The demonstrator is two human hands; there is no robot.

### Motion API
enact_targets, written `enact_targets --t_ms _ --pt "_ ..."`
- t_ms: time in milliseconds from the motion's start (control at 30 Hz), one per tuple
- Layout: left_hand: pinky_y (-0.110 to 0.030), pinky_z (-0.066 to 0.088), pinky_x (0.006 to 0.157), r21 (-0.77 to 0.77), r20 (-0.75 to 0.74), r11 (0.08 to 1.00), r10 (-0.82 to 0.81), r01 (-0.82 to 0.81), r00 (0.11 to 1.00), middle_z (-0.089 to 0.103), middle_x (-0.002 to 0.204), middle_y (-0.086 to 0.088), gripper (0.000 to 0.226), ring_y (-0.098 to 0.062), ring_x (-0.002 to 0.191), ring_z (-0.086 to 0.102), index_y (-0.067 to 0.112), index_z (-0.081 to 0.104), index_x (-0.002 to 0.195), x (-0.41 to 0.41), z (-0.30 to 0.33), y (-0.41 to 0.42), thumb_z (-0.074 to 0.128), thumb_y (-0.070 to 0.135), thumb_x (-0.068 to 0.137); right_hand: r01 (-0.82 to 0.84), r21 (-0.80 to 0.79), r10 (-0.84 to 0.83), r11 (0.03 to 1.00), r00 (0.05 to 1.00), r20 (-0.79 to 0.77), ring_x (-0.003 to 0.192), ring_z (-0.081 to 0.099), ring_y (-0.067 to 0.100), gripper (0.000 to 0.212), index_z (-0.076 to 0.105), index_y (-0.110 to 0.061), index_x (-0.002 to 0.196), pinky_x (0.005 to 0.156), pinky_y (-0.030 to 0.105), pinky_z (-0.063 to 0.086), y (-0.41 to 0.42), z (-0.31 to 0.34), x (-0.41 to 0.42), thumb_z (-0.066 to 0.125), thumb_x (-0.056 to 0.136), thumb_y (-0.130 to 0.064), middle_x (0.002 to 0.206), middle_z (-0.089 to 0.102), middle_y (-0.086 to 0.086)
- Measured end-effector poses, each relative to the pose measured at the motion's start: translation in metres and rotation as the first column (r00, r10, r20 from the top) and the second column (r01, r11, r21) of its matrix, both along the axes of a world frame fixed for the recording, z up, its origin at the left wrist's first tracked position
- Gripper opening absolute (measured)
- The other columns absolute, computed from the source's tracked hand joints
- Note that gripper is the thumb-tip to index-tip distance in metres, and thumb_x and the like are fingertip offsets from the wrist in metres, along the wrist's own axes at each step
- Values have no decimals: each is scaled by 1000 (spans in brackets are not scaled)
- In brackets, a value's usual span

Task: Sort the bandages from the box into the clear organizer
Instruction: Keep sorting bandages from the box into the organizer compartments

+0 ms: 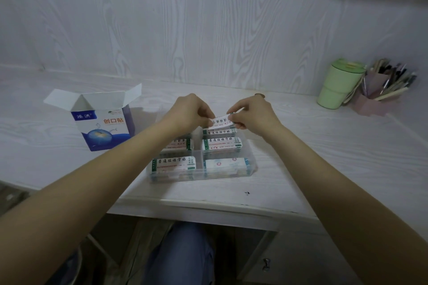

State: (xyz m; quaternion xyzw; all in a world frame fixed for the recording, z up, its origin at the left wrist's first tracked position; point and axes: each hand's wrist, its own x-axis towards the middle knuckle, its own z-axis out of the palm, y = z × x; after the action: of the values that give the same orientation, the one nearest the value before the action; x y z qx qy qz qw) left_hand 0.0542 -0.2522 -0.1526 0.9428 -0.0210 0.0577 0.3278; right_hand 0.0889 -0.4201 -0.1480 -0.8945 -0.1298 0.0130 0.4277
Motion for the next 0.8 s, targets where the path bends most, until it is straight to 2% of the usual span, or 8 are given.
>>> enact_targets --t_ms 100,233,367,467,567,700,800 --pt "-14 39 74 47 -38 999 -11 12 999 71 97 -5 22 -9 83 58 10 73 102 2 -3 -5 74 12 80 -5 -187 17 982 998 62 59 56 9 4 73 -9 85 50 14 44 0 -4 1 72 82 -11 64 56 -3" --pt "-15 40 78 121 -37 992 -14 19 999 71 104 -7 23 -9 86 58 10 72 105 7 -7 -10 72 12 82 -4 -303 28 953 997 74 71 56 18 7 73 -6 88 62 26 43 4 -10 3 71 82 -9 65 56 -1" --pt "-23 45 82 214 -36 977 -17 24 999 70 105 -5 22 -13 89 59 13 73 104 9 -11 -9 72 16 83 20 -381 25 925 993 113 81 61 26 5 72 -9 86 69 31 47 9 -15 4 72 82 -12 93 67 13" --pt "-37 51 87 291 -33 957 3 7 999 68 104 -5 20 -20 97 60 15 73 103 8 -11 -7 72 21 83 31 -444 31 896 991 132 93 62 26 10 73 -12 90 68 30 43 12 -17 5 73 82 -17 102 66 10" --pt "-38 51 85 343 -31 939 11 0 999 68 103 -5 19 -22 98 59 16 74 100 9 -9 -6 73 23 82 18 -462 57 887 987 149 103 58 23 18 72 -14 99 71 29 40 12 -15 5 72 83 -21 109 61 6" --pt "-30 45 75 341 -61 940 32 -9 998 67 101 -6 21 -19 86 54 14 74 102 10 -8 -7 72 23 83 -36 -456 90 889 991 96 93 63 22 12 73 -13 95 71 29 47 14 -15 5 70 84 -16 97 69 5" --pt "-27 41 73 336 -78 942 22 6 997 69 102 -7 21 -19 87 55 13 73 103 11 -8 -9 71 23 85 -45 -462 89 886 993 74 88 64 22 9 75 -12 91 70 30 50 14 -16 5 69 84 -13 93 71 7"
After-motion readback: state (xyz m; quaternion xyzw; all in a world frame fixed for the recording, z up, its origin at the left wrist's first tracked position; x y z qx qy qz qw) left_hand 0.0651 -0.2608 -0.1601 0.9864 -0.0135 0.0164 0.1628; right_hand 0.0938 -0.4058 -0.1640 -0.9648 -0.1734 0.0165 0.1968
